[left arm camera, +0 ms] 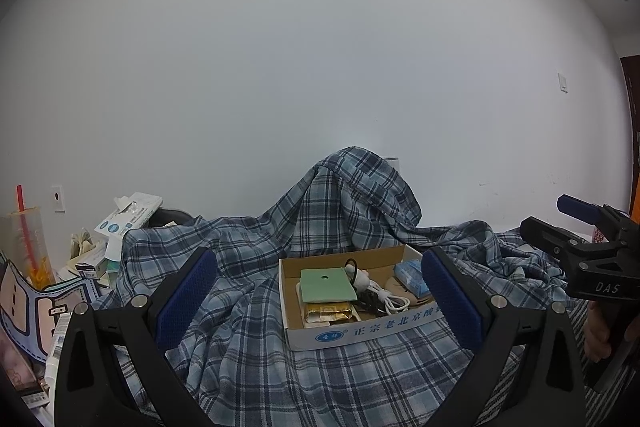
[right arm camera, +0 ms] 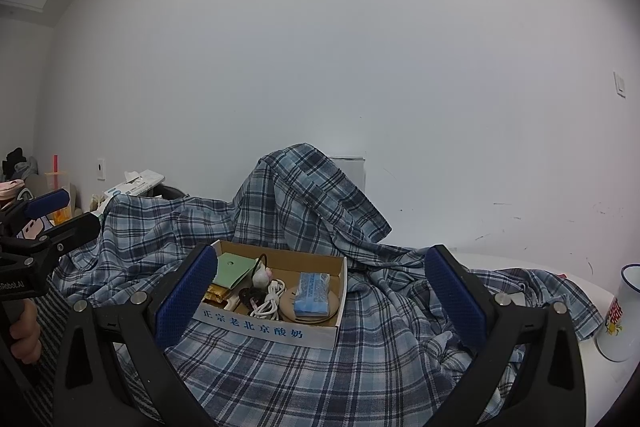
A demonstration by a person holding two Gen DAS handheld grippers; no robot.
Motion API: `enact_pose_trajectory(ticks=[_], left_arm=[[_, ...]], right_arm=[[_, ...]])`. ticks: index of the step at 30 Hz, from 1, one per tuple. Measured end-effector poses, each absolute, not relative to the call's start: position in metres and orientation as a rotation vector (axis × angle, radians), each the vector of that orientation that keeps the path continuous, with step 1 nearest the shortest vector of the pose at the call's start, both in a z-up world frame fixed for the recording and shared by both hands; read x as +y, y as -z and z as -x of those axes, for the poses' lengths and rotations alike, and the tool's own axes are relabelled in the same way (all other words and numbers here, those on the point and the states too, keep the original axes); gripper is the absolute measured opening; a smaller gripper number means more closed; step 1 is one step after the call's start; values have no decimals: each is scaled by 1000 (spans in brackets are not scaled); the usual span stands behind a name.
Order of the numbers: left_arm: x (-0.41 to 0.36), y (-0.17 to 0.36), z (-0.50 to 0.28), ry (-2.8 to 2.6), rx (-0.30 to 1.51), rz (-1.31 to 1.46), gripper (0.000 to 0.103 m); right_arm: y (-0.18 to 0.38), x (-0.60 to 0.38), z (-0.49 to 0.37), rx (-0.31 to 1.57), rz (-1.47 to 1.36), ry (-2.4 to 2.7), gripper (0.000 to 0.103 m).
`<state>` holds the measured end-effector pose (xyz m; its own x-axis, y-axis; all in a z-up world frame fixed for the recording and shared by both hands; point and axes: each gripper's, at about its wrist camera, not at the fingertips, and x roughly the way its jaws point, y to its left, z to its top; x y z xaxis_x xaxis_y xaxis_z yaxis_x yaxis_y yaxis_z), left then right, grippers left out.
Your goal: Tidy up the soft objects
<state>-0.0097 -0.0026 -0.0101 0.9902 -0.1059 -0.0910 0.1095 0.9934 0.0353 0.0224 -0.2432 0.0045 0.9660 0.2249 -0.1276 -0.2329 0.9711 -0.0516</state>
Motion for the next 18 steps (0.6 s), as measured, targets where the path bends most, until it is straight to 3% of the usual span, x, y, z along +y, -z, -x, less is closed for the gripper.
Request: enact_pose_trajectory(ticks=[18], left_arm=[[-3, 7, 12, 97, 80, -35, 103]], right_arm=[[-5, -243, -22, 120, 66, -228, 103]])
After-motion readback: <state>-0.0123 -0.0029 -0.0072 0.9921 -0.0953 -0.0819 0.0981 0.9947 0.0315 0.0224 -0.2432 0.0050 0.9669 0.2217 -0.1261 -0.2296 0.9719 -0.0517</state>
